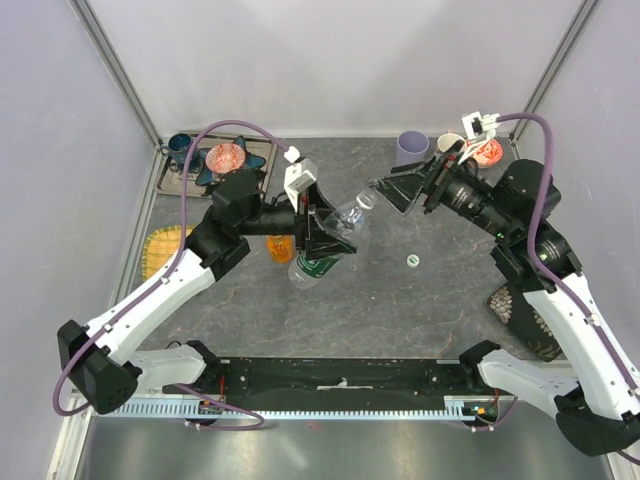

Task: Unscrew the bottle caps

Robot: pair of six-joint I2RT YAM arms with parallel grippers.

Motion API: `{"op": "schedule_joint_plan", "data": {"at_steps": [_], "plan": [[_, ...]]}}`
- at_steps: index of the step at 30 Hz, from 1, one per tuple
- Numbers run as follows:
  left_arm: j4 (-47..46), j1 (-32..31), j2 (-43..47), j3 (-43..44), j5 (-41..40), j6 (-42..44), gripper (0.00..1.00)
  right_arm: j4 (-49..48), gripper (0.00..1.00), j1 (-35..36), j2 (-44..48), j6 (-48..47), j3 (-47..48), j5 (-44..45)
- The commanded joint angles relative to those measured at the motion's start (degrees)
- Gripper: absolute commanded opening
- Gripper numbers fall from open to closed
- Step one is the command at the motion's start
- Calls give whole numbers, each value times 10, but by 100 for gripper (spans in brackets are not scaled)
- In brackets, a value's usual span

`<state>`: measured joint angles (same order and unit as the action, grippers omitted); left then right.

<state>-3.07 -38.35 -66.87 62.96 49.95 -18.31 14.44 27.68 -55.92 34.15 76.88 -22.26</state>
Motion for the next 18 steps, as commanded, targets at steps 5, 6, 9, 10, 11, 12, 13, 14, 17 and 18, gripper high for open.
{"op": "schedule_joint_plan", "data": {"at_steps": [5, 6, 9, 10, 11, 12, 13, 14, 17, 18], "plan": [[-19, -30, -41, 66, -15, 24, 34, 41, 98, 51, -11, -49, 13, 24], [-19, -31, -43, 67, -19, 24, 34, 43, 98, 53, -15, -51, 14, 25], [-19, -32, -47, 71, -31, 27, 34, 45, 96, 56, -18, -55, 11, 27], [-19, -32, -46, 71, -35, 29, 34, 45, 93, 57, -18, -56, 9, 28], [-19, -32, -43, 71, -39, 32, 34, 45, 91, 59, -19, -56, 8, 28], [-19, -32, -43, 71, -42, 33, 34, 45, 89, 60, -21, -57, 6, 30], [-19, -32, -42, 72, -42, 34, 34, 45, 84, 60, -23, -57, 4, 29], [-19, -32, -42, 72, -42, 35, 34, 44, 81, 62, -23, -57, 4, 29], [-19, -32, -41, 71, -42, 36, 34, 44, 67, 62, -29, -57, 1, 26], [-19, -32, -40, 70, -42, 37, 34, 45, 63, 64, -31, -57, 1, 27]]}}
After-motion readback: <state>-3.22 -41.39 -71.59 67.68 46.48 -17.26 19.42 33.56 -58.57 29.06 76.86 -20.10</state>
